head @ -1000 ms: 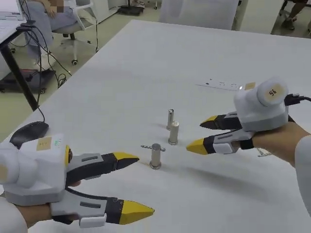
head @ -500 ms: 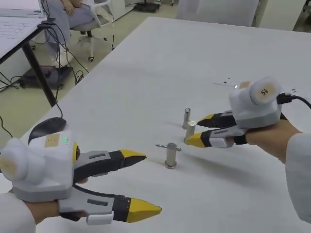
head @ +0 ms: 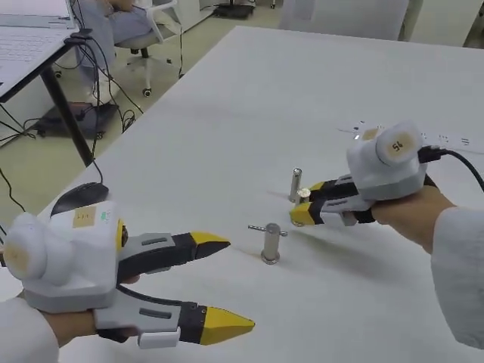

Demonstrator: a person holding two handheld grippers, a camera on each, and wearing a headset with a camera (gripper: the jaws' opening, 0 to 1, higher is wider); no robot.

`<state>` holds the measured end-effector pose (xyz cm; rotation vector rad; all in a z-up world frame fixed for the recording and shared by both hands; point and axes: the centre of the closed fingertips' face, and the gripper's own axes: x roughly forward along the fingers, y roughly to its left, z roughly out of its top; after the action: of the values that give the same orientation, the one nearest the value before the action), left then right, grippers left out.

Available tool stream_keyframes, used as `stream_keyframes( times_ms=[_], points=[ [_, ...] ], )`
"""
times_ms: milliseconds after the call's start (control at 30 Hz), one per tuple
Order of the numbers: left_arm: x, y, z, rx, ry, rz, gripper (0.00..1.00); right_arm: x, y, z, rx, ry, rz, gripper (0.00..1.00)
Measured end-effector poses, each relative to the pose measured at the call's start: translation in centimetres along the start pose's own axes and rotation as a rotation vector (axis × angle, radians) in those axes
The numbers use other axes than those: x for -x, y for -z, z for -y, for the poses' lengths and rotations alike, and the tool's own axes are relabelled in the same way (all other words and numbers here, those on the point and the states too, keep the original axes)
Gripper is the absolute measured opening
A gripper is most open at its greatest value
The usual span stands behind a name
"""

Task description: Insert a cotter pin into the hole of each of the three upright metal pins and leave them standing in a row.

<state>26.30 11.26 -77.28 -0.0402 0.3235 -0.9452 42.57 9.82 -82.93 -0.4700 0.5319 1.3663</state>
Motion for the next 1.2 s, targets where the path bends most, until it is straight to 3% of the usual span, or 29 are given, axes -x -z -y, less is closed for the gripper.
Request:
stream_keyframes(
  times_ms=[333,600,1200],
  points=[
    [0.2,0.1,0.0,-0.002,-0.006,-0.006,0.65,0.4,-0.1,0.1,0.020,0.029,0.009,0.13],
    [0.1,-0.1,0.0,-0.007,-0.005,-0.007,0.65,1.3,0.8,-0.1,0.004,0.028,0.008,0.11],
    [-1.9,-0.9,1.4,-0.029,0.040,0.001,0.65,7.3,2.4,-3.0,-0.039,0.035,0.027,0.11]
  ],
)
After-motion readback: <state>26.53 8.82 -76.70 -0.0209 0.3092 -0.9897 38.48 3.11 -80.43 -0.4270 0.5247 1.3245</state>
